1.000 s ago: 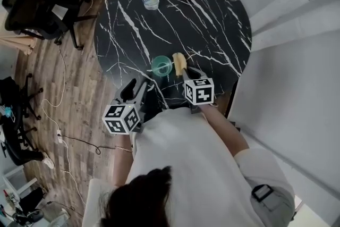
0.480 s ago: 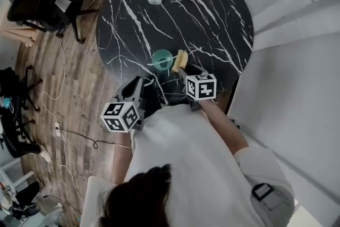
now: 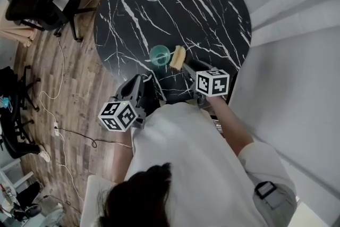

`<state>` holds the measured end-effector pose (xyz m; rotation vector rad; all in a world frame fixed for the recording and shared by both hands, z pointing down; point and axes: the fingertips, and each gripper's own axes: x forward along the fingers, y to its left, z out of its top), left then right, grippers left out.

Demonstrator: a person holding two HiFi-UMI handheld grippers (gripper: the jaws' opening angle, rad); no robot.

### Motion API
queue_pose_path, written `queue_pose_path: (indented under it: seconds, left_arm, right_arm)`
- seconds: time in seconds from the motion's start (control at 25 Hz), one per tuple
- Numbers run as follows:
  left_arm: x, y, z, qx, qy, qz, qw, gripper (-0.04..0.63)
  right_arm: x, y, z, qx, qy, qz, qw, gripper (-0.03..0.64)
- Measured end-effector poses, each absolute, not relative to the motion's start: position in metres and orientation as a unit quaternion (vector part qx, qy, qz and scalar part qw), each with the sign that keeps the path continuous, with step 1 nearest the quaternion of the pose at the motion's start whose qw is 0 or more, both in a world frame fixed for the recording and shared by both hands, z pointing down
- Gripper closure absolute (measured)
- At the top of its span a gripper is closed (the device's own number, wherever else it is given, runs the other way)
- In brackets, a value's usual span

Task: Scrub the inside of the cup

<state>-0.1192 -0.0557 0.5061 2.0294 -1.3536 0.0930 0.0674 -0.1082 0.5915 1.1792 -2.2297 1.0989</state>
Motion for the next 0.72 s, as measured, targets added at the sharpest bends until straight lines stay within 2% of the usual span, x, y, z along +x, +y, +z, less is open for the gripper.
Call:
queue_pose_path:
  seconds: [0.16,0.24,0.36,0.52,0.72]
  left_arm:
    - [-0.119,-0.054,0.504,0.774,-0.529,0.018,0.346,0.584]
    - [-0.118,-0.053,0.504,0.772,-0.534,0.019,0.343,0.583]
    - [-0.119,-0.053,0.502,0.772,-0.539,0.020,0.336,0.583]
    - [-0.121,-0.051,0.499,0.771,-0.546,0.023,0.327,0.583]
    - [-0.123,-0.047,0.503,0.767,-0.551,0.032,0.327,0.583]
  right_arm:
    - [0.075,-0.111,0.572,0.394,-0.814,0.380,0.194,0.420]
    - [0.078,-0.111,0.562,0.384,-0.820,0.390,0.165,0.424]
    - [0.077,-0.109,0.552,0.342,-0.829,0.424,0.125,0.466]
    - [0.094,-0.115,0.549,0.353,-0.836,0.393,0.150,0.563]
    - [0.102,-0.121,0.547,0.371,-0.839,0.359,0.170,0.580]
